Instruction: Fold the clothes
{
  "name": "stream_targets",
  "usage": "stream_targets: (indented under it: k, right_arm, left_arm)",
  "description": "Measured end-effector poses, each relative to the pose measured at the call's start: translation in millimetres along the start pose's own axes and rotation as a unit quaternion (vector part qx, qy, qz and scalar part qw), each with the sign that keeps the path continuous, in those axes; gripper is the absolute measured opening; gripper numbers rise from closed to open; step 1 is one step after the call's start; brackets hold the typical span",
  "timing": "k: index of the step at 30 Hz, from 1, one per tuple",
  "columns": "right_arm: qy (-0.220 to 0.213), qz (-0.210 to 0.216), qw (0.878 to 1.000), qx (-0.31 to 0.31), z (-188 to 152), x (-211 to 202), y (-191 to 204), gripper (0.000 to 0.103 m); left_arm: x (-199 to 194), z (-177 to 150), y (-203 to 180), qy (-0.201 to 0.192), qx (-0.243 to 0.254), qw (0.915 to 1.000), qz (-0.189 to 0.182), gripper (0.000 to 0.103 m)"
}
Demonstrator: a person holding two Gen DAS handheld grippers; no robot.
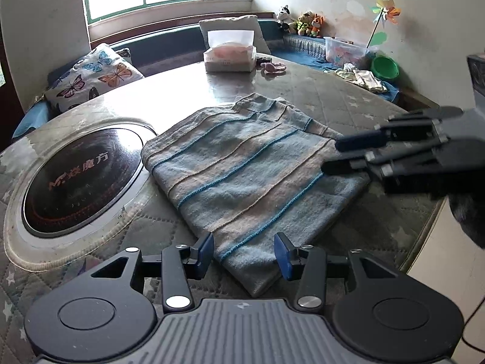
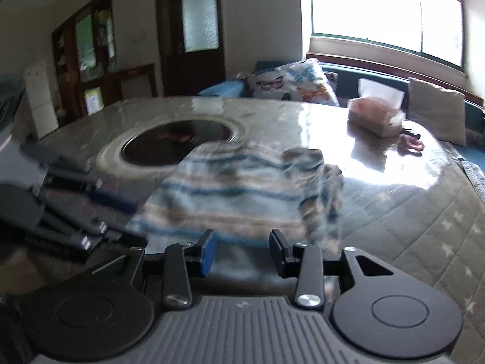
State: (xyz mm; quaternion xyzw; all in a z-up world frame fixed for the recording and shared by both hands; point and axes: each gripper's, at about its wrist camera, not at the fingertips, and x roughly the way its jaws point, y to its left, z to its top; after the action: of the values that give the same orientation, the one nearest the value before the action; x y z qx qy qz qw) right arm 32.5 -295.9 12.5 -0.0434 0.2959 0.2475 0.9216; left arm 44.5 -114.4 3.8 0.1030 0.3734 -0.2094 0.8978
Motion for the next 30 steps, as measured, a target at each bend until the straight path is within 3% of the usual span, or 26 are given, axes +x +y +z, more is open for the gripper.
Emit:
stream_targets:
  k: [6,11,30]
  right_arm:
    - [0.017,0.000,0.999,0.049,-2,23,-24,0.039]
    - [0.008,-0.005,0.999,0.046,13,22,-25,0.039]
    - [0.022,-0.023,0.997,0.069,40,79,-52,0.035]
  left_arm:
    - [-1,2,3,-0.001,-0.005,1.0000,-0.004,0.047]
    - [-1,5,6,-0.002,-0.011,0.9999,-0.005,0.047]
    - [13,14,32,0.008,-0.033,0.9994,0.006,0.047]
